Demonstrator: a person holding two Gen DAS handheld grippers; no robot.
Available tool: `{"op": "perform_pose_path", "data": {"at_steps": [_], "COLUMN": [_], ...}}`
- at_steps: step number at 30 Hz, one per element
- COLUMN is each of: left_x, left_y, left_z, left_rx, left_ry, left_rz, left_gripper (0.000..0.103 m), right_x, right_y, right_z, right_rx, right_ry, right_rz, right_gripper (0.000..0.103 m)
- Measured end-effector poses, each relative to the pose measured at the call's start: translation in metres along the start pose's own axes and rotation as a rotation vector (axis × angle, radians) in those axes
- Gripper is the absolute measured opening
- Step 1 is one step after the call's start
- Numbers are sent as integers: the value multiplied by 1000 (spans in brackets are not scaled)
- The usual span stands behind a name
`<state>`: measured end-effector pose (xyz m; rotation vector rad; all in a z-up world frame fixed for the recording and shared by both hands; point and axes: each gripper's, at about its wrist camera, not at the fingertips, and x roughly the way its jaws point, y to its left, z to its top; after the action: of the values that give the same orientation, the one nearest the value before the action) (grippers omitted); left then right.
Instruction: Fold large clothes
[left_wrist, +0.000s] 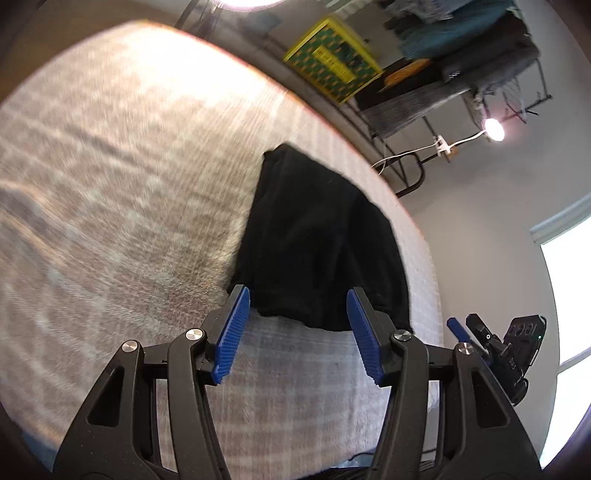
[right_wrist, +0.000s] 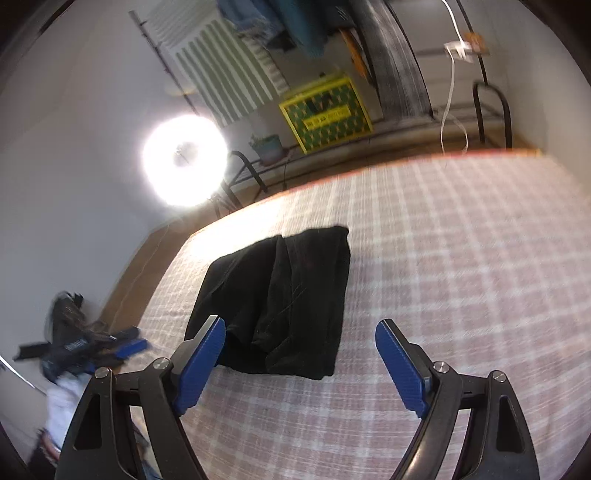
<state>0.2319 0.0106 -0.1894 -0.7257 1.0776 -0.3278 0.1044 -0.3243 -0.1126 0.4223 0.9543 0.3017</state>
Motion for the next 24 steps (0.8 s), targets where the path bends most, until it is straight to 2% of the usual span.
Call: {"op": "perform_pose_path", "data": {"at_steps": [4, 8, 11, 12, 13, 14, 15, 18, 19, 22, 24], "left_x": [27, 49, 56, 57, 57, 58, 58, 53, 49, 29, 21], "left_y": [9, 16, 17, 17, 17, 17, 18, 21, 21, 18, 16], "left_z": [3, 8, 8, 8, 8, 9, 11, 11, 11, 13, 16], "left_rx": [-11, -51, -53, -46, -39, -30, -17, -10, -6, -7, 46], "left_ry": [56, 96, 107, 103, 100, 97, 93, 82, 76, 49, 24], "left_rz": [14, -25, -29, -23, -15, -2, 15, -8, -16, -83, -49], "left_gripper": [56, 56, 56, 55, 43, 25, 17, 10, 4, 3, 3], "right_x": [37, 67, 80, 85, 87, 88, 91, 89, 85, 66, 50], "right_y": [-18, -31, -33, -32, -30, -28, -26, -22, -22, -22, -27], "right_z": [-9, -22, -27, -27, -28, -28, -28, -30, -29, -25, -22], "right_rx": [99, 170, 192, 185, 177, 164, 147, 121, 126, 142, 152], "right_ry": [75, 149, 182, 196, 204, 214, 228, 233, 230, 191, 152], "right_rz": [36, 67, 105, 117, 121, 122, 115, 112, 121, 175, 211], "right_gripper": [80, 72, 64, 58, 53, 38, 27, 9, 7, 6, 6]}}
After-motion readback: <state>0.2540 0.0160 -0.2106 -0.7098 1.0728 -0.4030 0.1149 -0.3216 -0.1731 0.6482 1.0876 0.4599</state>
